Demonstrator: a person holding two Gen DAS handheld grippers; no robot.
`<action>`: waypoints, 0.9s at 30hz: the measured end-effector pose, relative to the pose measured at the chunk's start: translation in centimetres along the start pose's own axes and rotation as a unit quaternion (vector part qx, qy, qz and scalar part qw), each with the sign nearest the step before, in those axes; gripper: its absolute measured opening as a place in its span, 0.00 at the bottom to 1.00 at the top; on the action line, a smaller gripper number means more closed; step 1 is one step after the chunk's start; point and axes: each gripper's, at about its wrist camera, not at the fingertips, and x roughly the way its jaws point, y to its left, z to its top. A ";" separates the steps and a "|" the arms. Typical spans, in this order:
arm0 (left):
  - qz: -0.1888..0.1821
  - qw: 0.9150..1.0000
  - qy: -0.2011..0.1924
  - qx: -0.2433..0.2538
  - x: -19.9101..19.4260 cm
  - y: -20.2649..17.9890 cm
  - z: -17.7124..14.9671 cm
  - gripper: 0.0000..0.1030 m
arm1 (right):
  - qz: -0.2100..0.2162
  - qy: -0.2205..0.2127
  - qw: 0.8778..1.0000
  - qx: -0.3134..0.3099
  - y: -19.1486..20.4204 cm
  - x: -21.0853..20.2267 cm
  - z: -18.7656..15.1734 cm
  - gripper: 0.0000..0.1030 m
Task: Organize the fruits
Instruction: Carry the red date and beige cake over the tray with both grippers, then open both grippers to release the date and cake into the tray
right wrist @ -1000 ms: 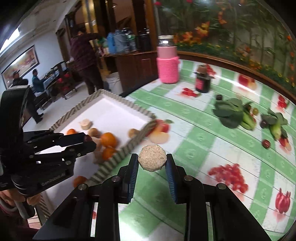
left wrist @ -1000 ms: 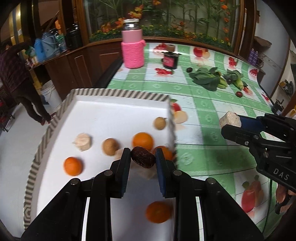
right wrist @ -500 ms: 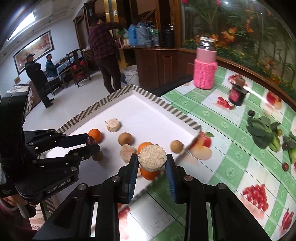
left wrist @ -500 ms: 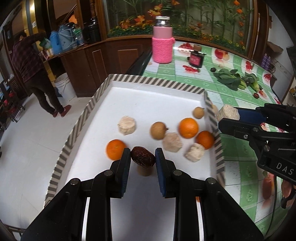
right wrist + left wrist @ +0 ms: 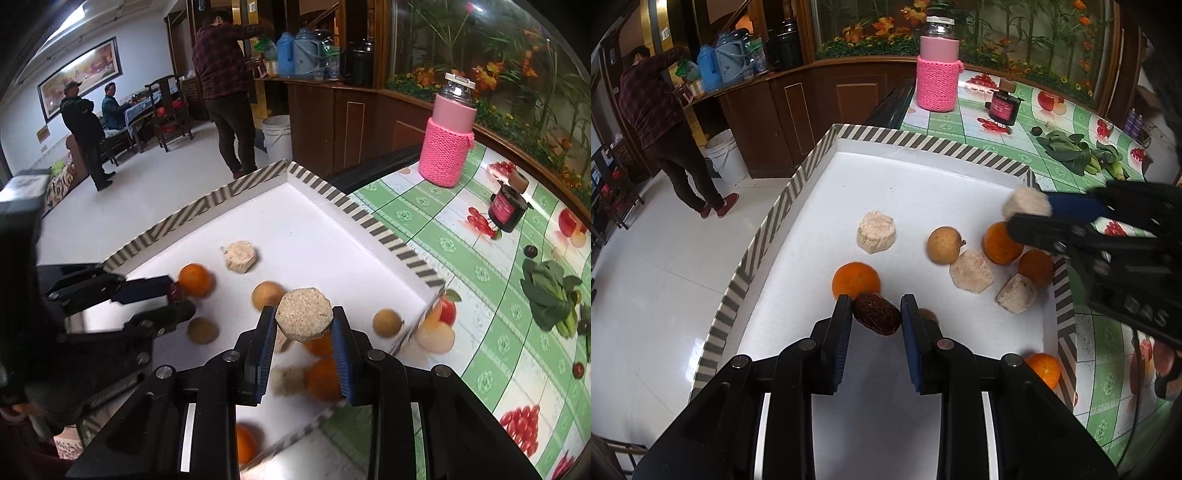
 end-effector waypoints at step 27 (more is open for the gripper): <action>-0.008 1.000 0.014 0.005 2.0 -2.3 1.5 0.59 | 0.008 0.015 0.998 0.053 -4.0 3.1 0.9 0.44</action>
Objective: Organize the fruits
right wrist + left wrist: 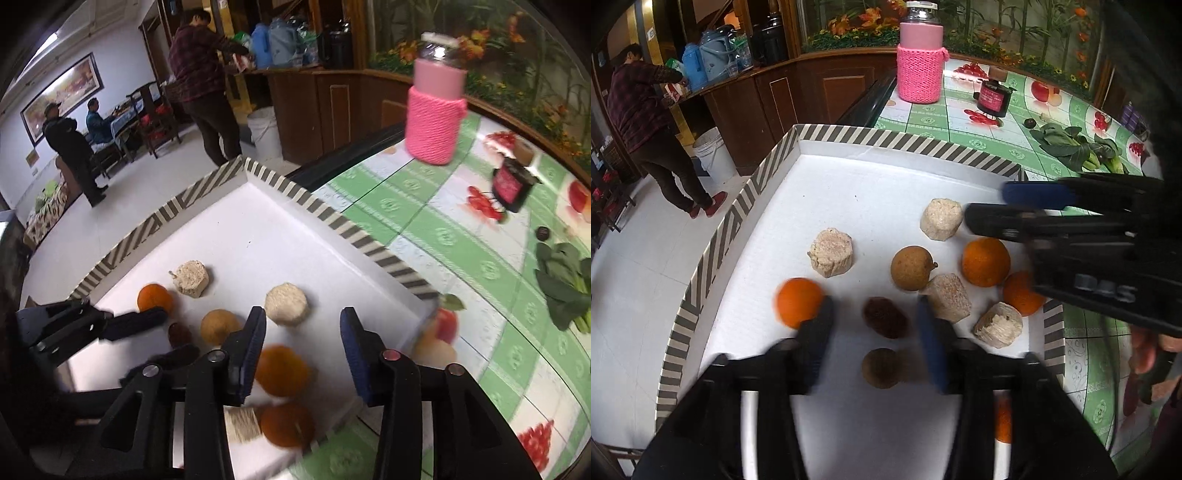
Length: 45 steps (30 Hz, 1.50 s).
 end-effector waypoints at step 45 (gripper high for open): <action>0.048 0.993 -0.100 -0.034 -5.3 -3.8 -3.0 0.77 | -0.045 -0.049 0.995 0.080 -1.0 -7.9 -9.9 0.71</action>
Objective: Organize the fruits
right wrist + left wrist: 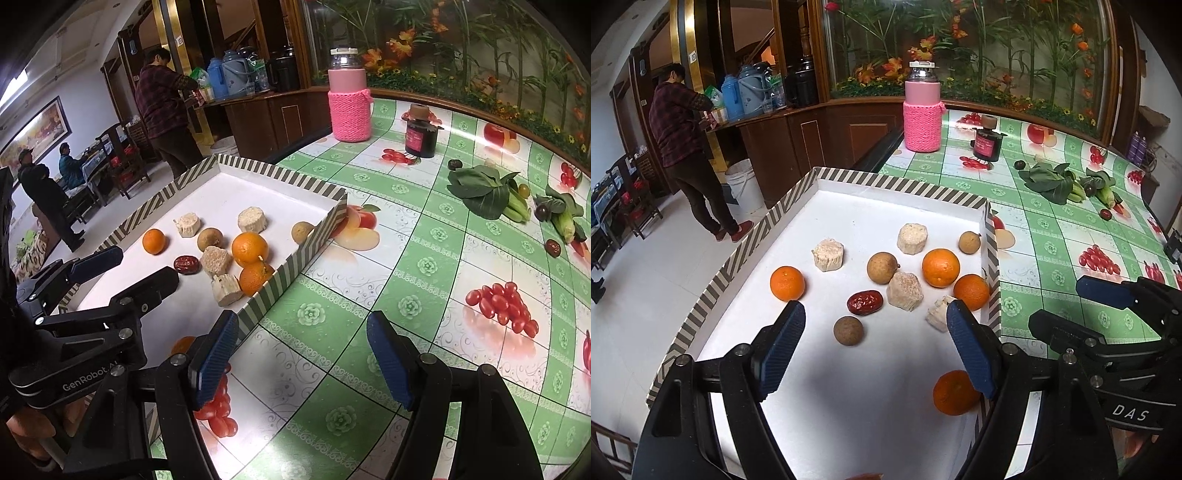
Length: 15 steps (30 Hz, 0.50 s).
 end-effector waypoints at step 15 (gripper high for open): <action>-0.005 1.000 -0.001 0.013 0.0 -0.8 0.0 0.77 | -0.003 0.006 1.000 0.001 -0.3 0.2 -0.1 0.71</action>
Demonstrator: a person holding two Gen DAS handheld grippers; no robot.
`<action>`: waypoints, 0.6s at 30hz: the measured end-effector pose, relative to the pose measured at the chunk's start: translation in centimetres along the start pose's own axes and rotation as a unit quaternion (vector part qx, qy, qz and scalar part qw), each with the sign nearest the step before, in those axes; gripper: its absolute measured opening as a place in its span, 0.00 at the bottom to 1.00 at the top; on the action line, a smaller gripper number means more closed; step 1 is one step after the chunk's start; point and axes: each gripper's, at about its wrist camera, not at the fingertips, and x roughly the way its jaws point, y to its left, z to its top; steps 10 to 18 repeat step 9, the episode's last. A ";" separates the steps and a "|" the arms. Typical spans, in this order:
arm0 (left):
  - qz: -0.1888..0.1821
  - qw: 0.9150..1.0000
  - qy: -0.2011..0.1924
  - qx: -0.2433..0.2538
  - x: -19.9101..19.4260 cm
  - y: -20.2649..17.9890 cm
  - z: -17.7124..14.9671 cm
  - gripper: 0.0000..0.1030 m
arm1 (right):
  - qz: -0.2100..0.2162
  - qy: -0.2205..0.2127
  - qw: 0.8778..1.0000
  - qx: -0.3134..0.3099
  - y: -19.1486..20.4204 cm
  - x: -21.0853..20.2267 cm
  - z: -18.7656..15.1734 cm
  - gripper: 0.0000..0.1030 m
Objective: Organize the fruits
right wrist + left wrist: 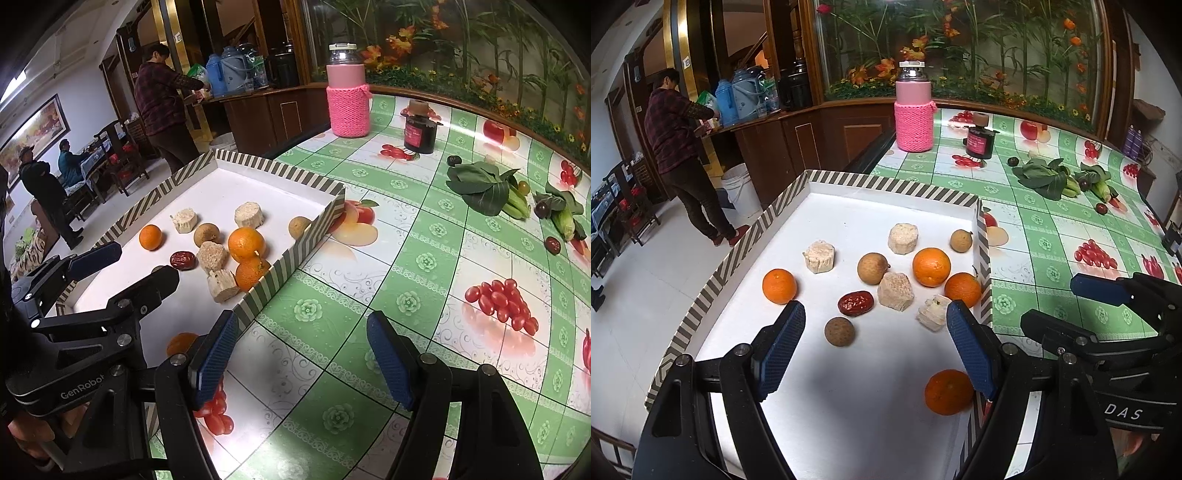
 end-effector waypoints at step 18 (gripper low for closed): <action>0.001 1.000 -0.015 0.020 -0.5 -1.0 0.2 0.77 | -0.004 -0.001 1.000 0.004 -0.7 -0.2 0.0 0.71</action>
